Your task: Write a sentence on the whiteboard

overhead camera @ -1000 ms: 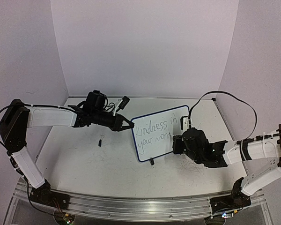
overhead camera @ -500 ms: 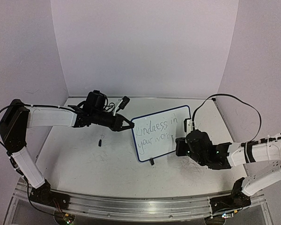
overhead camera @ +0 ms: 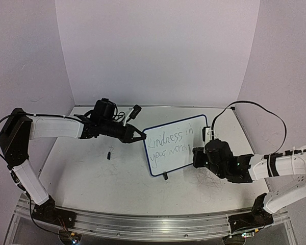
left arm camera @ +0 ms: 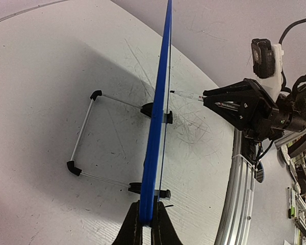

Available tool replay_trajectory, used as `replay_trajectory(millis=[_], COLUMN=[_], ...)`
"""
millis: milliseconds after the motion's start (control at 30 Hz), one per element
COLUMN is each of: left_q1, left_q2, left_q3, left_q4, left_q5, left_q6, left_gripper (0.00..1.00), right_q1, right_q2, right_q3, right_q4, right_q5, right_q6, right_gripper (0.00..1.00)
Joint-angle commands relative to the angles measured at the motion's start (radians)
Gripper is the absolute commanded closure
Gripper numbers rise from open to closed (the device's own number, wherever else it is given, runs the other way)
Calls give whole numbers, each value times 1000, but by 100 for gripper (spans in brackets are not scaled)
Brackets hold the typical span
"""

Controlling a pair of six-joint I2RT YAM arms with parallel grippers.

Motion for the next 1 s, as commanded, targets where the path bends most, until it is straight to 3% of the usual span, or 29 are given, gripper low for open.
replay_trajectory(millis=[0, 967], left_q1=[-7, -7], left_q2=[-14, -12], left_q3=[-14, -12], left_q4=[-51, -52], left_q5=[-48, -45], left_q6=[67, 67], left_gripper=[100, 100], right_q1=[-13, -6], right_q2=[18, 64], right_q3=[26, -4], right_q4=[41, 65], right_q5=[22, -59], right_q6=[-16, -20], right_gripper=[100, 100])
